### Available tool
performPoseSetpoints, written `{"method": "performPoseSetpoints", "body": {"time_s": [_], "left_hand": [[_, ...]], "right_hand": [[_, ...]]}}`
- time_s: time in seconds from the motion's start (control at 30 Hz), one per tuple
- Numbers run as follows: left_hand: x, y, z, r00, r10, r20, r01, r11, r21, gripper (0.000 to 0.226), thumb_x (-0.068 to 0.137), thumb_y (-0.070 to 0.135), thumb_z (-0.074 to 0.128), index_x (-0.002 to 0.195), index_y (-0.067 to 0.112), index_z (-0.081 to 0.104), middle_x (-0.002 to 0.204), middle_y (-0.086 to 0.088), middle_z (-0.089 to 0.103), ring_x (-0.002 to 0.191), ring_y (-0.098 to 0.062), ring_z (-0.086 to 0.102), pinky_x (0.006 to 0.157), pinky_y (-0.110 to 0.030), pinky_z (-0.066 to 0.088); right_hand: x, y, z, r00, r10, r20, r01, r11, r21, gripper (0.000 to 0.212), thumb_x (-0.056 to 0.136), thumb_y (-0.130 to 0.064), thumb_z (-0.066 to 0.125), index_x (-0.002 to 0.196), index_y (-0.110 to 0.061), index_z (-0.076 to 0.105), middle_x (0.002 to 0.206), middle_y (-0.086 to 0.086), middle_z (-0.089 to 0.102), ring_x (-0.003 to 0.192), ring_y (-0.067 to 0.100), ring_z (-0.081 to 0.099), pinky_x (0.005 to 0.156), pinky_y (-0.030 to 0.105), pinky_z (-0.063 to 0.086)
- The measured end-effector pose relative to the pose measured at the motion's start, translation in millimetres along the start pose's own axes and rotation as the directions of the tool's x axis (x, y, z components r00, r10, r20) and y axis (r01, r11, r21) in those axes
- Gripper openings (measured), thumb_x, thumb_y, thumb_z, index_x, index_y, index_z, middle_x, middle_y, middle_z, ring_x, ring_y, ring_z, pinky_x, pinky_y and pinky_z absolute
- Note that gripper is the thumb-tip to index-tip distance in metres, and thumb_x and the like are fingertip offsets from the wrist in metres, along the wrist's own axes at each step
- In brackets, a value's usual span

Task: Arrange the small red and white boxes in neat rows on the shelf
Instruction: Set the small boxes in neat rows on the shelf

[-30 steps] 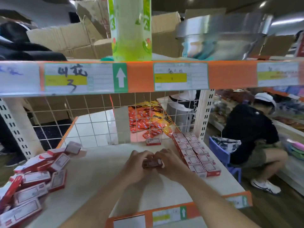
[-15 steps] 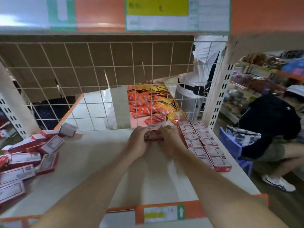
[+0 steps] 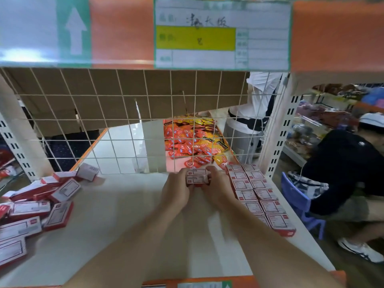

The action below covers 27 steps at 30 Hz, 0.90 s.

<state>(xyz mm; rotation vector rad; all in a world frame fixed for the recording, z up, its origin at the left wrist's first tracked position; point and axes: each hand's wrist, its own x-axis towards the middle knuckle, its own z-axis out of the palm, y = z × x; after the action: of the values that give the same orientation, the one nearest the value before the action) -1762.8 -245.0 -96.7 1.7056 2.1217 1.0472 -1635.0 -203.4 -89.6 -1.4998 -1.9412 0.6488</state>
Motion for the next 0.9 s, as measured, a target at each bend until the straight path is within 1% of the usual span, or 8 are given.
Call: {"method": "performPoseSetpoints", "body": {"time_s": [0.07,0.27,0.43,0.5,0.6,0.73,0.83,0.9], "left_hand": [[-2,2,1,1.0,-0.006,-0.026,0.007,1.0,0.017,0.048,0.08,0.024,0.063,0.125,0.038,0.052,0.117,0.0,0.064,0.109,-0.025,0.06,0.085,-0.04,0.052],[-1,4,-4,1.0,-0.007,0.005,0.007,1.0,0.018,0.046,0.08,0.028,0.064,0.124,0.036,0.051,0.114,-0.001,0.065,0.106,-0.025,0.061,0.082,-0.041,0.053],[-2,13,-23,0.993,0.034,0.11,-0.046,0.992,0.116,0.047,0.083,0.016,0.061,0.129,0.022,0.052,0.124,-0.008,0.059,0.114,-0.03,0.054,0.09,-0.043,0.05],[-7,13,-38,0.991,0.025,0.134,-0.049,0.983,0.178,0.046,0.082,0.026,0.067,0.125,0.021,0.054,0.124,-0.007,0.059,0.114,-0.027,0.054,0.092,-0.042,0.049],[-20,6,-66,0.985,-0.059,0.162,0.009,0.956,0.292,0.046,0.079,0.04,0.071,0.119,0.025,0.055,0.124,-0.002,0.057,0.113,-0.024,0.055,0.094,-0.038,0.048],[-48,-14,-116,0.988,-0.097,0.123,0.032,0.894,0.447,0.044,0.079,0.044,0.069,0.117,0.024,0.058,0.122,-0.003,0.057,0.113,-0.025,0.053,0.093,-0.036,0.044],[-75,-44,-163,0.979,-0.178,0.095,0.112,0.871,0.478,0.044,0.079,0.043,0.067,0.116,0.021,0.058,0.115,-0.003,0.06,0.108,-0.024,0.055,0.09,-0.038,0.049],[-95,-64,-197,0.968,-0.242,0.058,0.185,0.855,0.484,0.04,0.079,0.044,0.067,0.112,0.022,0.057,0.111,-0.003,0.06,0.104,-0.023,0.057,0.087,-0.037,0.05]], "right_hand": [[1,-1,1,1.0,0.013,0.0,-0.013,1.0,-0.005,0.042,0.08,-0.014,0.061,0.121,-0.022,0.054,0.099,0.008,0.068,0.083,0.022,0.06,0.07,0.029,0.048],[-1,0,-1,1.0,-0.005,0.013,0.005,0.999,-0.053,0.042,0.081,-0.01,0.059,0.122,-0.018,0.054,0.107,0.01,0.066,0.099,0.026,0.06,0.08,0.031,0.046],[-2,-12,-16,0.998,0.012,0.058,-0.002,0.983,-0.181,0.055,0.08,-0.026,0.067,0.13,-0.017,0.046,0.126,0.014,0.048,0.116,0.031,0.048,0.091,0.039,0.048],[-6,-20,-22,0.999,-0.024,0.045,0.034,0.965,-0.259,0.051,0.081,-0.028,0.066,0.129,-0.022,0.048,0.13,0.009,0.046,0.119,0.029,0.045,0.093,0.043,0.049],[-13,-40,-20,0.985,-0.146,0.091,0.17,0.911,-0.375,0.048,0.081,-0.032,0.065,0.127,-0.026,0.051,0.131,0.004,0.051,0.118,0.026,0.049,0.09,0.039,0.046],[-21,-79,6,0.919,-0.257,0.299,0.365,0.842,-0.398,0.041,0.084,-0.034,0.059,0.123,-0.025,0.053,0.125,0.002,0.057,0.114,0.023,0.053,0.085,0.034,0.046],[-32,-110,35,0.833,-0.327,0.446,0.507,0.774,-0.379,0.039,0.083,-0.032,0.058,0.122,-0.029,0.054,0.122,-0.002,0.059,0.113,0.02,0.056,0.084,0.031,0.045],[-41,-129,55,0.758,-0.362,0.542,0.574,0.765,-0.292,0.04,0.082,-0.028,0.059,0.121,-0.03,0.054,0.122,-0.001,0.057,0.116,0.019,0.053,0.087,0.03,0.045]]}}
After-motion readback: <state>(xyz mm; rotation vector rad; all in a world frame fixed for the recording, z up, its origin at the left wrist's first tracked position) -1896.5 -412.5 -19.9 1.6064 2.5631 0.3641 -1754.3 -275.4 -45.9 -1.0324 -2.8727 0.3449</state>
